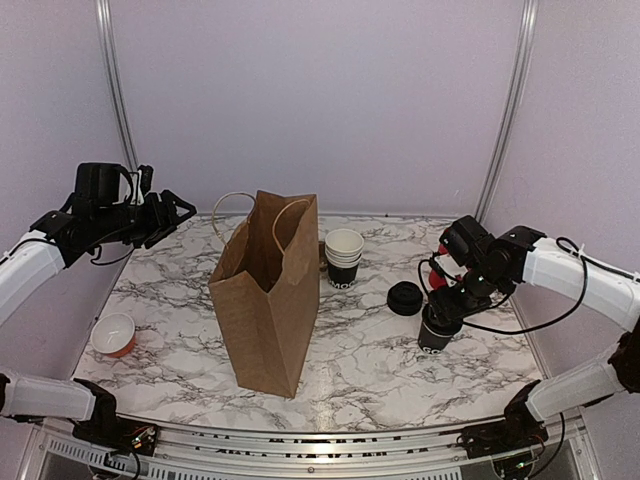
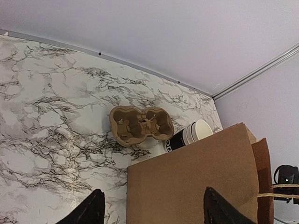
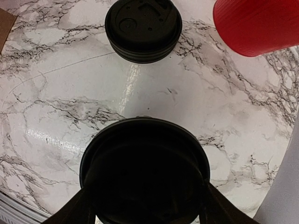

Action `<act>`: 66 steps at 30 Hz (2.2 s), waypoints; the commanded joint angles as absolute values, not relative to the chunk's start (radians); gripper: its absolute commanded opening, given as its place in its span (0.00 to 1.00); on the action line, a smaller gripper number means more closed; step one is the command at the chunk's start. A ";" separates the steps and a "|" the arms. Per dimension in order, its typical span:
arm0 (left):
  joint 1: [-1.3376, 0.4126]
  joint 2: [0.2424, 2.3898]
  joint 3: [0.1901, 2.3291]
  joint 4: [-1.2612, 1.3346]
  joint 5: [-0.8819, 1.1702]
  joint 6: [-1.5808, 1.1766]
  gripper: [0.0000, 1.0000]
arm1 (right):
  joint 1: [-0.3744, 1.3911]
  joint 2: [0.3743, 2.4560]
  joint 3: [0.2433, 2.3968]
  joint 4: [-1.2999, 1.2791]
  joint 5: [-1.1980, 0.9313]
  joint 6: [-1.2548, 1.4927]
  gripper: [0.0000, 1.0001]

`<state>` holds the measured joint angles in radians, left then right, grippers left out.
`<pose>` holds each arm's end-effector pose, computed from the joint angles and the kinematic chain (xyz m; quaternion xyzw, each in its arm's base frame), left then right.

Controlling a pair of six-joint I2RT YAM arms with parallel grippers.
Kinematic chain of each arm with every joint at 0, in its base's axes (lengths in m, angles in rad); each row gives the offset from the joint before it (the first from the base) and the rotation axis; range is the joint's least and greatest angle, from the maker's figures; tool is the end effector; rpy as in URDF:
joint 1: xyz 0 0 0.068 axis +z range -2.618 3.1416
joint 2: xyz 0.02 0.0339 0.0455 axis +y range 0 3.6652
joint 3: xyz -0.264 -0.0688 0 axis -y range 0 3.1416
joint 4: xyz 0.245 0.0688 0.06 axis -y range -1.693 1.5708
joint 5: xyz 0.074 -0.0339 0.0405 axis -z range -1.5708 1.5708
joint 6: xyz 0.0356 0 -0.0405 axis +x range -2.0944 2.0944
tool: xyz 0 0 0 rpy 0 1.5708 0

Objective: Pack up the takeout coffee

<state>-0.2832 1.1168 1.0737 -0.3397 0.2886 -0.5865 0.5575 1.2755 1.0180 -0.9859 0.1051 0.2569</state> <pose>0.2390 -0.0801 0.3598 -0.0443 0.8228 -0.3414 0.4521 0.1976 0.1188 0.2581 -0.1391 0.9754 0.0169 0.1700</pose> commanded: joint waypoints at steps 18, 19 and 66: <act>-0.276 1.114 1.062 -0.317 0.313 -0.577 0.73 | 0.553 1.269 1.308 -1.095 0.048 0.255 0.66; -0.275 1.112 1.061 -0.316 0.314 -0.577 0.73 | 0.553 1.269 1.327 -1.099 0.032 0.256 0.66; -0.734 1.035 1.233 -0.644 0.233 -0.400 0.74 | 0.709 1.737 2.249 -0.793 -0.340 0.219 0.69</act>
<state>-0.6735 1.0004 1.1671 -0.5335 0.3550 -0.4335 0.6968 1.7264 2.2089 -0.8448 -0.2958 0.2100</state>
